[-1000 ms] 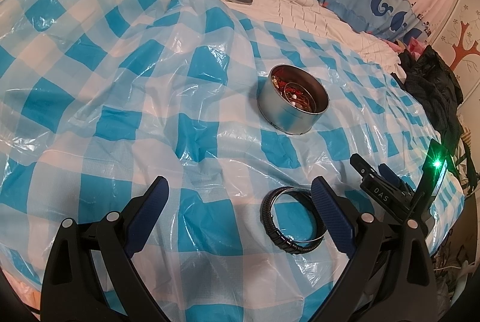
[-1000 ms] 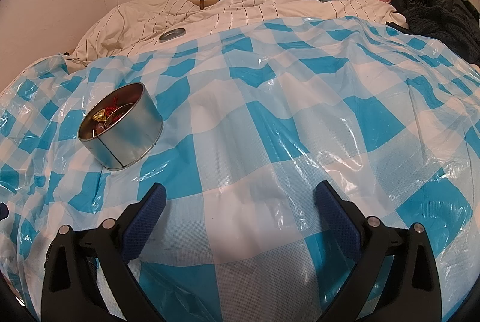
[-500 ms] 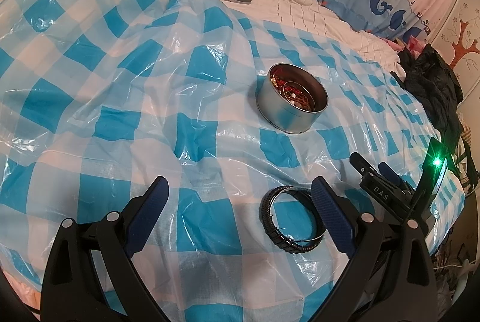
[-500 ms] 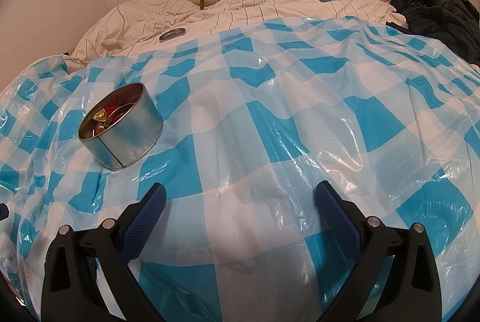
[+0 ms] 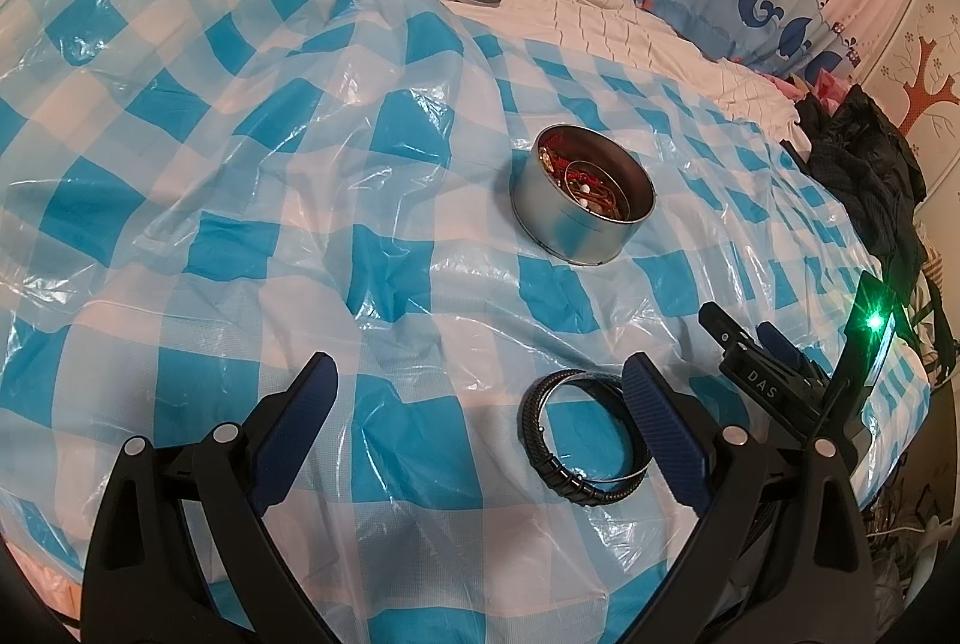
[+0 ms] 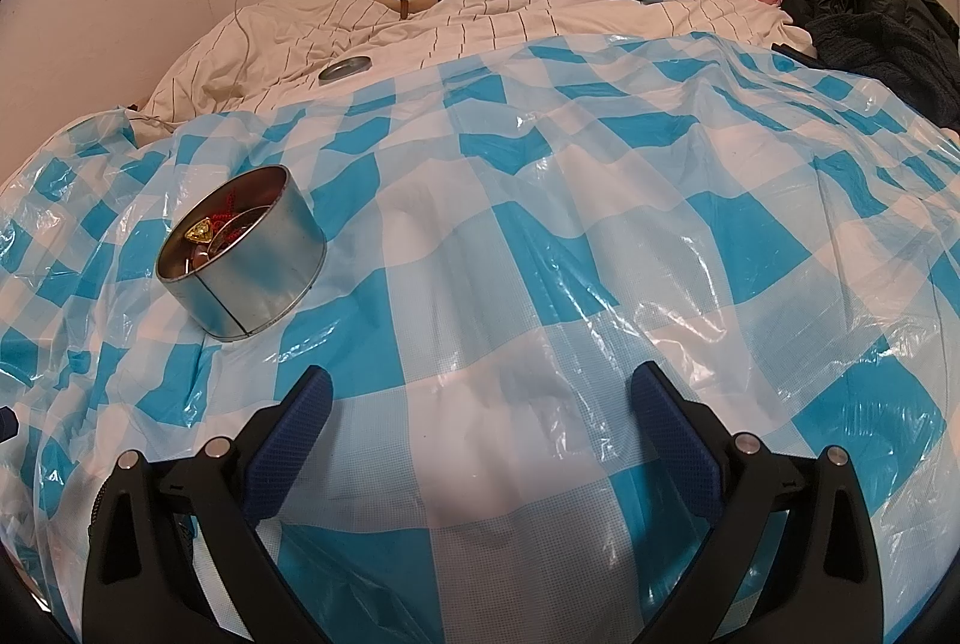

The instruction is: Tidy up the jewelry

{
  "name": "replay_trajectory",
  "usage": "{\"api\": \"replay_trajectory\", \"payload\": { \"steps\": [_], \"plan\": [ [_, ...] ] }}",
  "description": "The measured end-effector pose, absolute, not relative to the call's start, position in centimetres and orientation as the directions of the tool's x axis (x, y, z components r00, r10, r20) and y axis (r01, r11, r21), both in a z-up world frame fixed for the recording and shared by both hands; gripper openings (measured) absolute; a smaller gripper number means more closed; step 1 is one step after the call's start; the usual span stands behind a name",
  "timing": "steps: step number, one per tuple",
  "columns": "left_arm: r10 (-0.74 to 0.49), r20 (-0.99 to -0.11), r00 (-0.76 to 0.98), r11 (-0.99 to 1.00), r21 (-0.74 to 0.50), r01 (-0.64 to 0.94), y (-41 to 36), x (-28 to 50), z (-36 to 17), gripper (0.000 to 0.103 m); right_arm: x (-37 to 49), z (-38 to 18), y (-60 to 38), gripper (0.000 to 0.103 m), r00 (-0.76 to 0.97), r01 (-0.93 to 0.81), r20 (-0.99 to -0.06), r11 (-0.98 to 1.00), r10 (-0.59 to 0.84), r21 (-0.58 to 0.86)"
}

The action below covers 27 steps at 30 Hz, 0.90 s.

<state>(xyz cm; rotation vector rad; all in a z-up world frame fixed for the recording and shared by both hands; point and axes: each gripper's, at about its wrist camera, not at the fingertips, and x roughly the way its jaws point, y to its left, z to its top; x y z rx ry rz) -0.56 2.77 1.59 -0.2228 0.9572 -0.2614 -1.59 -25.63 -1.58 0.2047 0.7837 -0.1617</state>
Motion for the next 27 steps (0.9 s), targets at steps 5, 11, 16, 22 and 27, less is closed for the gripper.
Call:
{"api": "replay_trajectory", "payload": {
  "steps": [5, 11, 16, 22, 27],
  "plan": [
    [-0.316, -0.774, 0.549, 0.946, -0.301, 0.121, 2.84, -0.70, 1.63, 0.092, -1.61, -1.57, -25.64, 0.096, 0.697, 0.220, -0.713, 0.968, -0.068, 0.122],
    [-0.316, -0.775, 0.548, 0.946, -0.299, 0.122, 2.79, -0.70, 1.63, 0.092, -1.62, -1.57, -25.65, 0.096, 0.697, 0.220, -0.713, 0.968, -0.068, 0.122],
    [-0.315, -0.775, 0.548, 0.946, -0.299, 0.121, 2.73, -0.65, 1.62, 0.092, -1.62, -1.56, -25.65, 0.096, 0.697, 0.220, -0.714, 0.968, -0.068, 0.122],
    [-0.315, -0.775, 0.548, 0.946, -0.299, 0.122, 2.70, -0.62, 1.62, 0.092, -1.63, -1.56, -25.66, 0.096, 0.697, 0.220, -0.714, 0.968, -0.068, 0.122],
    [-0.315, -0.775, 0.548, 0.947, -0.299, 0.122, 2.63, -0.54, 1.60, 0.092, -1.62, -1.57, -25.64, 0.096, 0.697, 0.220, -0.714, 0.968, -0.068, 0.122]
  ]
}}
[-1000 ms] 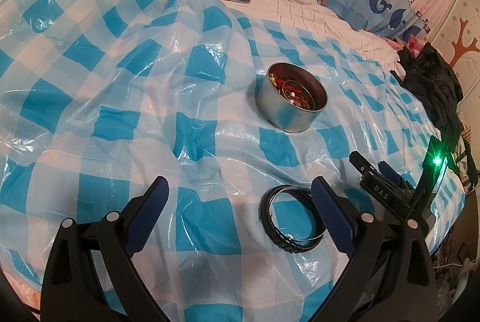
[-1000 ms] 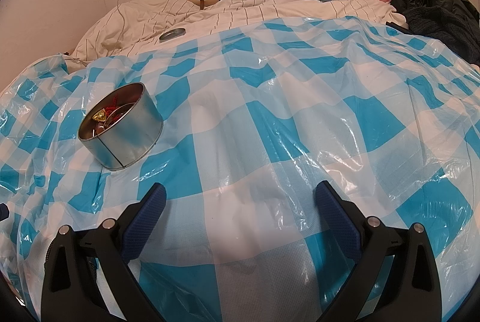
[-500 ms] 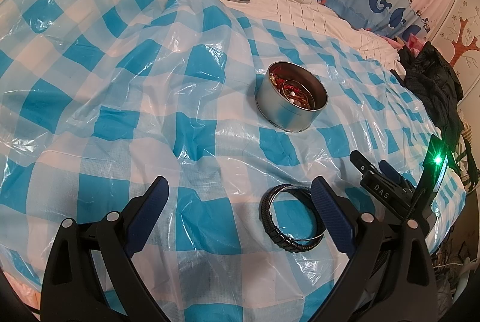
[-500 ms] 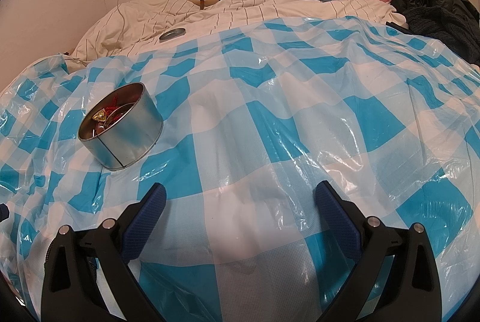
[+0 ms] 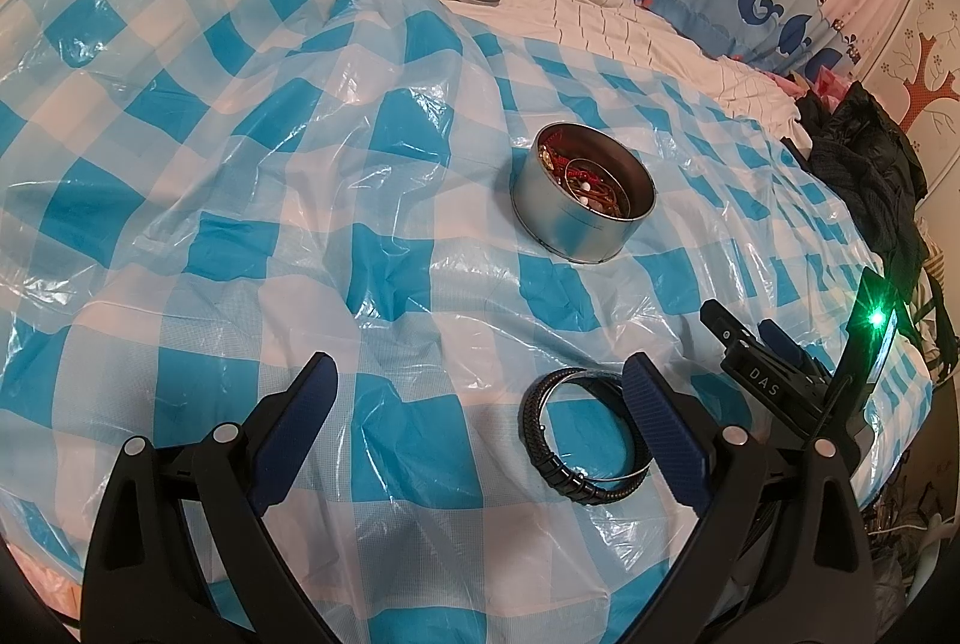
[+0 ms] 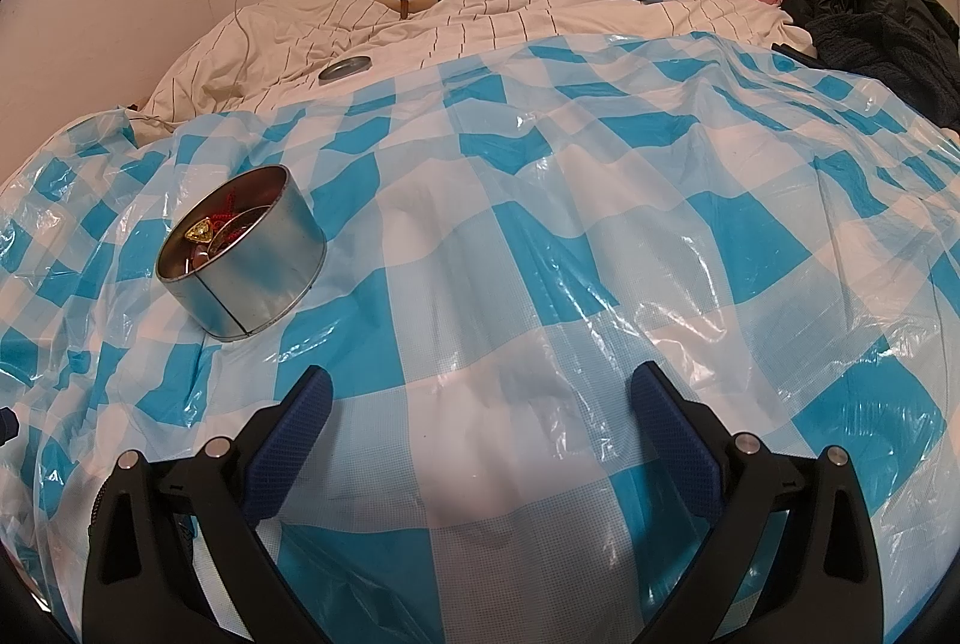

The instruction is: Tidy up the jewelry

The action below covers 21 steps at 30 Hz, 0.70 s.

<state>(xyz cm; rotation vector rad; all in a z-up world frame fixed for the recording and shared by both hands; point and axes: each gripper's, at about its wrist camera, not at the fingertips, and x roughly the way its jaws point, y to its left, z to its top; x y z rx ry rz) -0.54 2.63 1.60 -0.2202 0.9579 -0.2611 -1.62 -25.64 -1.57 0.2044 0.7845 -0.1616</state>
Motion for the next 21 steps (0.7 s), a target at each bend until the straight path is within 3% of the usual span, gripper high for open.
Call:
{"api": "replay_trajectory", "payload": {
  "steps": [21],
  "plan": [
    [-0.314, -0.775, 0.548, 0.947, -0.297, 0.123, 2.67, -0.63, 1.65, 0.092, -1.56, -1.62, -25.58, 0.096, 0.697, 0.219, -0.714, 0.968, -0.068, 0.122]
  ]
}}
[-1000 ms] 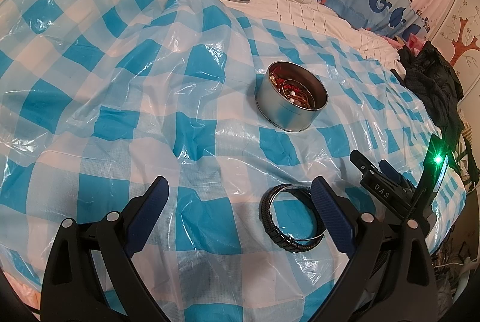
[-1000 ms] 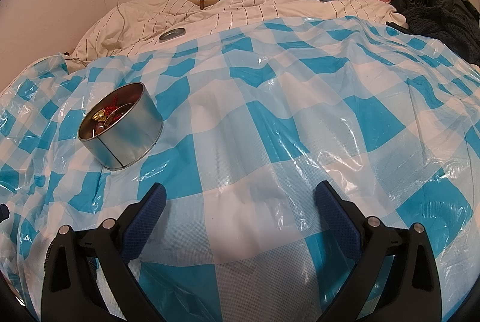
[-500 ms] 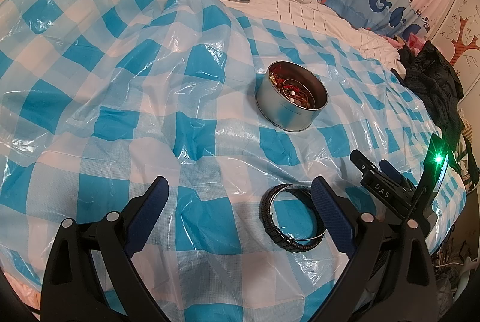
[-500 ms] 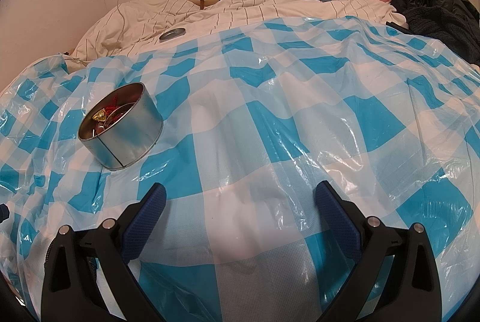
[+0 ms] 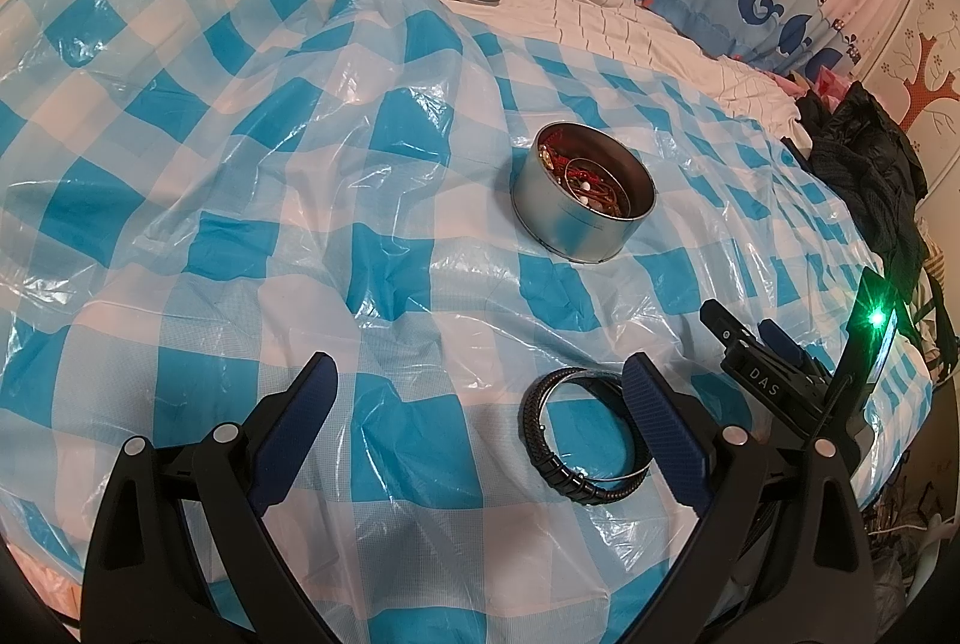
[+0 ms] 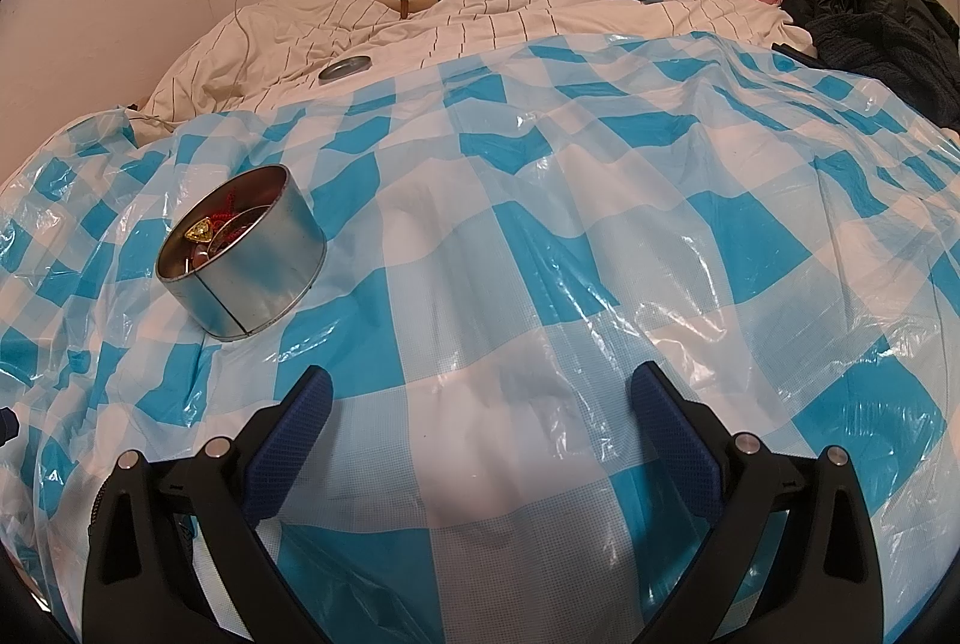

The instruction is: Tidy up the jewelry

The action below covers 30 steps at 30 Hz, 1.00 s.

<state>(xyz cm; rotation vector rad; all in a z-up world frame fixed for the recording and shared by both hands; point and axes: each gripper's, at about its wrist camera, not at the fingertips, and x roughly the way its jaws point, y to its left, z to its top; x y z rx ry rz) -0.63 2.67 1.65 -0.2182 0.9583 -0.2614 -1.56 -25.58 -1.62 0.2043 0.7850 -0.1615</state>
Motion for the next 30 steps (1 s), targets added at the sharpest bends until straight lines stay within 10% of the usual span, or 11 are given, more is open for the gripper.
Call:
{"api": "replay_trajectory", "payload": {
  "steps": [30],
  "plan": [
    [-0.313, -0.776, 0.547, 0.947, -0.296, 0.123, 2.50, -0.64, 1.67, 0.092, -1.55, -1.68, -25.55, 0.096, 0.697, 0.219, -0.714, 0.968, -0.068, 0.122]
  ]
}}
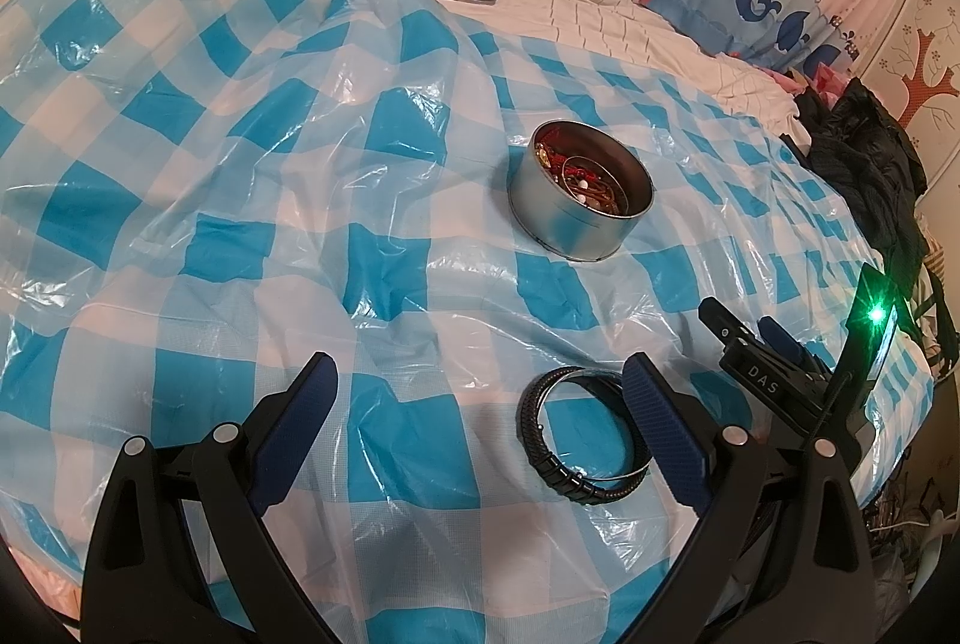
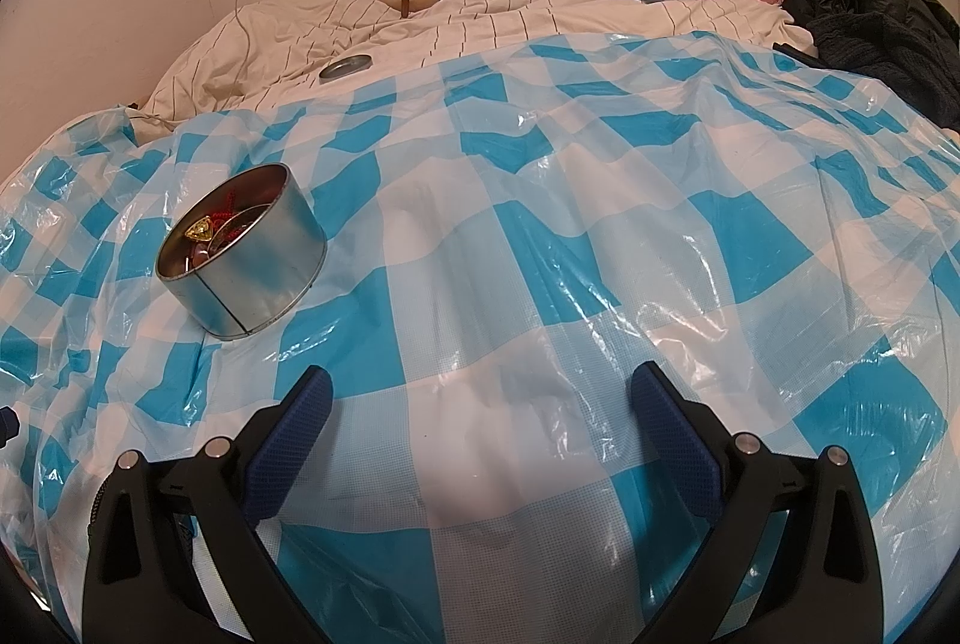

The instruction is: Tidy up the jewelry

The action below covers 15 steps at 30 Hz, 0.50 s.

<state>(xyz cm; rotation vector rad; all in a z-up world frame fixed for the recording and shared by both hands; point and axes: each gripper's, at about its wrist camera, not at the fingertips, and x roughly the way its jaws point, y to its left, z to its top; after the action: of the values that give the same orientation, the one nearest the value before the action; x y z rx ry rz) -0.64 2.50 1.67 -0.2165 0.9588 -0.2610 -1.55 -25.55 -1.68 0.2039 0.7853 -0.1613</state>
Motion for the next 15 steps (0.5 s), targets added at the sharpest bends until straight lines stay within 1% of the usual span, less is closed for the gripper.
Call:
{"api": "replay_trajectory", "payload": {
  "steps": [15],
  "plan": [
    [-0.313, -0.776, 0.547, 0.948, -0.294, 0.124, 2.57, -0.84, 1.77, 0.092, -1.61, -1.65, -25.59, 0.096, 0.696, 0.219, -0.715, 0.968, -0.068, 0.121]
  ]
}}
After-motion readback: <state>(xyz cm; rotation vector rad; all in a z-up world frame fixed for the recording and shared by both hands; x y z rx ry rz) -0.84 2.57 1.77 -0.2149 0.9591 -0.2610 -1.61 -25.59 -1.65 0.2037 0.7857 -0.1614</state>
